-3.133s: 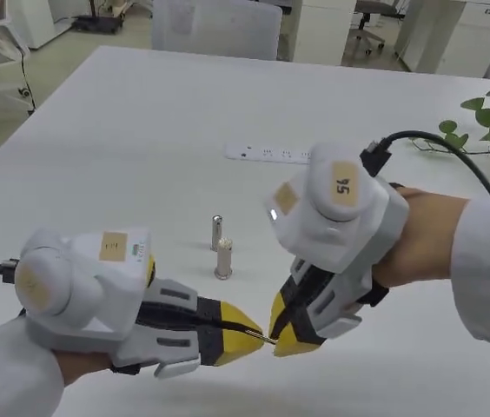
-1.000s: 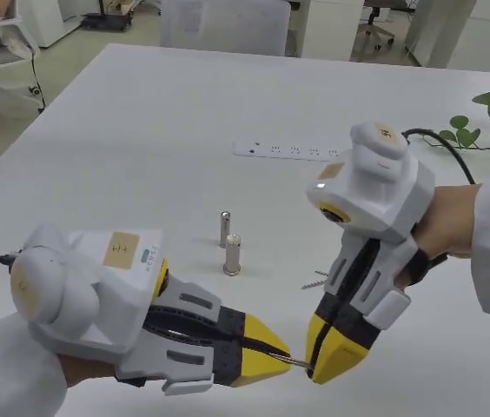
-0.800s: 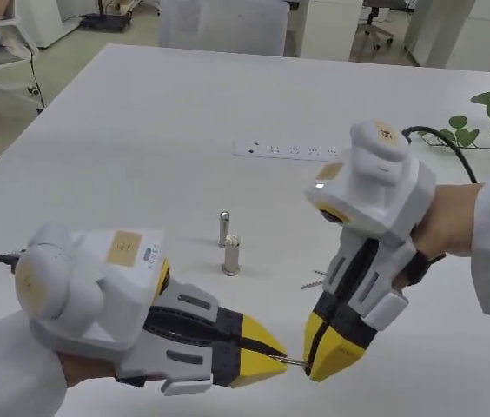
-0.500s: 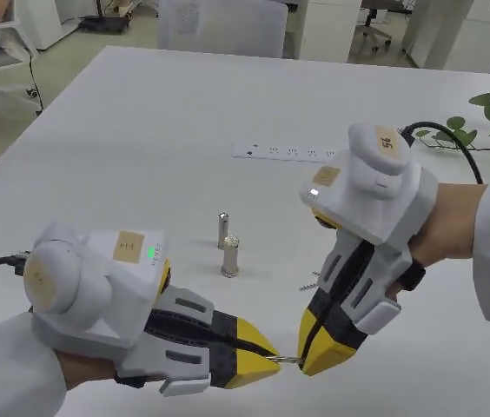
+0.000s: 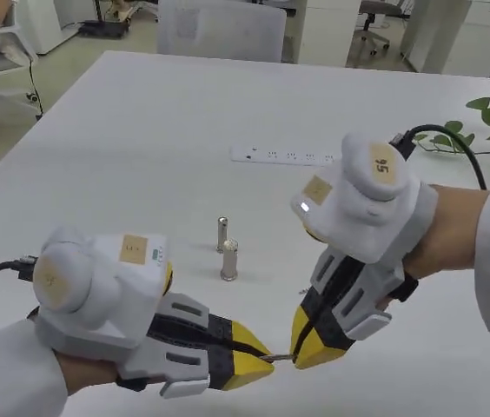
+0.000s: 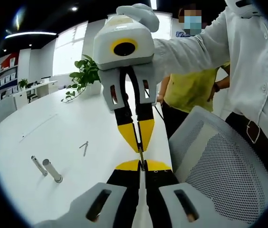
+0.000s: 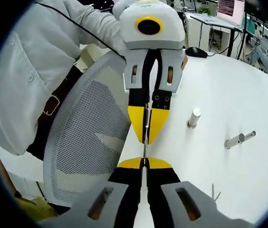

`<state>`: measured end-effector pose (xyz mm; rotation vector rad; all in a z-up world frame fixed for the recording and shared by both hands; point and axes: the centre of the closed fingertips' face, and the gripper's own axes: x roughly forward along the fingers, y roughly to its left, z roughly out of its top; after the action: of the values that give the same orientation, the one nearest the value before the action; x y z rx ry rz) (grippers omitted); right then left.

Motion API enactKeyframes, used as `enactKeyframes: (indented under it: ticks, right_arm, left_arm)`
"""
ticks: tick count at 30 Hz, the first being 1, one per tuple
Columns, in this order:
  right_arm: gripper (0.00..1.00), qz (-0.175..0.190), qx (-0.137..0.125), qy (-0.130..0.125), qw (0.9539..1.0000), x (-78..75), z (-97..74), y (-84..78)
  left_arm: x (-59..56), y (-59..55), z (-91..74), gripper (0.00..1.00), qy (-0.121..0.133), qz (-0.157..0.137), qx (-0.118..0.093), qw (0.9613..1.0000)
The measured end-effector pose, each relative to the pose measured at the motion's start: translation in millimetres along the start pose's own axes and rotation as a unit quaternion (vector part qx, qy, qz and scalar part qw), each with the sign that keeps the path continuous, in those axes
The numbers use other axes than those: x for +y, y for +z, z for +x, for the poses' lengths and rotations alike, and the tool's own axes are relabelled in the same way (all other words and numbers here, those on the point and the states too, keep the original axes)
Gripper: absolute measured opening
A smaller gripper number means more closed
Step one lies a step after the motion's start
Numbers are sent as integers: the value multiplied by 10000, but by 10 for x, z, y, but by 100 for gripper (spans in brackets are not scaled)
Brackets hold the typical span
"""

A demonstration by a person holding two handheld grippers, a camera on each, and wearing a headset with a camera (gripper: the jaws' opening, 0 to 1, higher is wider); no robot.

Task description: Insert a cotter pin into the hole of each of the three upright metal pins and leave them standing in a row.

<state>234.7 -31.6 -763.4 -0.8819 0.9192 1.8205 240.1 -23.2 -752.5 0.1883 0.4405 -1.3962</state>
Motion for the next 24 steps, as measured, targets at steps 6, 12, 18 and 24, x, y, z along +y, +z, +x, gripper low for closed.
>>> enactKeyframes:
  ticks: [6,12,18,24]
  right_arm:
    - [3,97,112,-271,9995,-49,1,-6]
    - [3,224,168,-534,9982,-87,-5,-2]
    - [4,218,220,-579,9978,-60,4,-7]
    - [5,-10,178,-497,9986,-27,24,-4]
  left_arm:
    - [45,-22,-1,0,144,38,65,9999]
    - [85,-40,-7,0,268,65,110,9996]
    - [56,-44,-2,0,227,131,115,9996]
    - [28,-55,-3,0,173,314,152,9992]
